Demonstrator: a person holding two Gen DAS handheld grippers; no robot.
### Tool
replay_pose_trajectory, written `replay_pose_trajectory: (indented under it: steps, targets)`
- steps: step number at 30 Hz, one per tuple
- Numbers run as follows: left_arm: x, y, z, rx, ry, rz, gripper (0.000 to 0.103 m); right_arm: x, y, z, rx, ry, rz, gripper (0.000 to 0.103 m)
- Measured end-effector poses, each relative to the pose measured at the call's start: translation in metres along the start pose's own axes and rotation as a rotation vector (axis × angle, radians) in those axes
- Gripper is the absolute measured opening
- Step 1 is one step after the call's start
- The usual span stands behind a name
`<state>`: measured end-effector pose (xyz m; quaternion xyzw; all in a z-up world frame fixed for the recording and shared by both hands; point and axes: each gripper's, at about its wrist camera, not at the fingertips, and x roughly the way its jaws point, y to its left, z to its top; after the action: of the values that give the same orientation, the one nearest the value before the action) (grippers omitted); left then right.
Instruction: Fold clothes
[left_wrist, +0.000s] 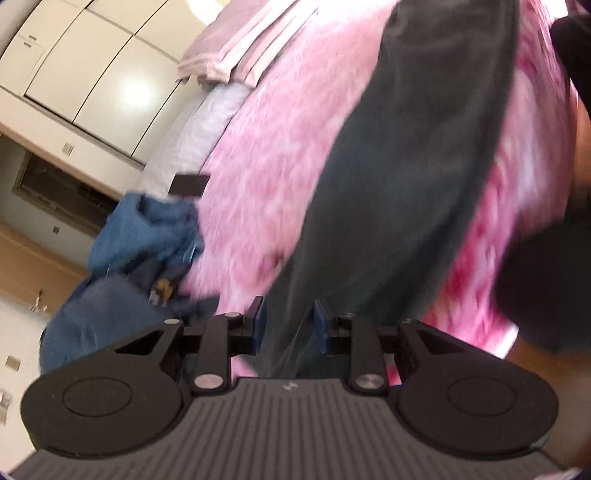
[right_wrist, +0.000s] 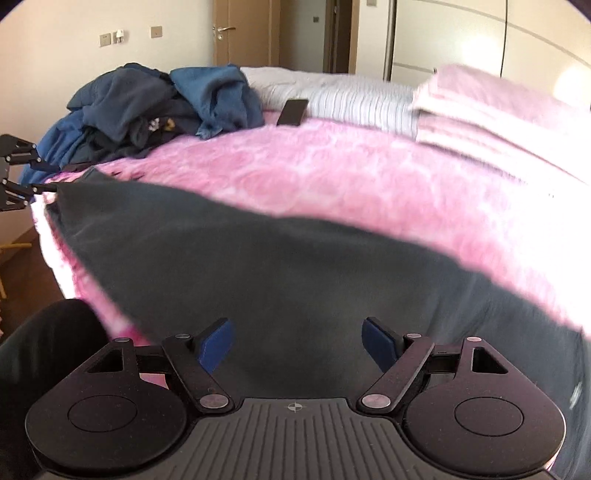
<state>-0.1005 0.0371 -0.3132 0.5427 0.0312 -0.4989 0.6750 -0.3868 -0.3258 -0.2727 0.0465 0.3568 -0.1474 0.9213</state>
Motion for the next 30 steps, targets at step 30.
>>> replay_pose_trajectory:
  steps: [30]
  targets:
    - [0.261,-0.078,0.442,-0.074,-0.230,-0.951,0.035,0.017,-0.170,-0.047,0.192,0.110,-0.094,0.076]
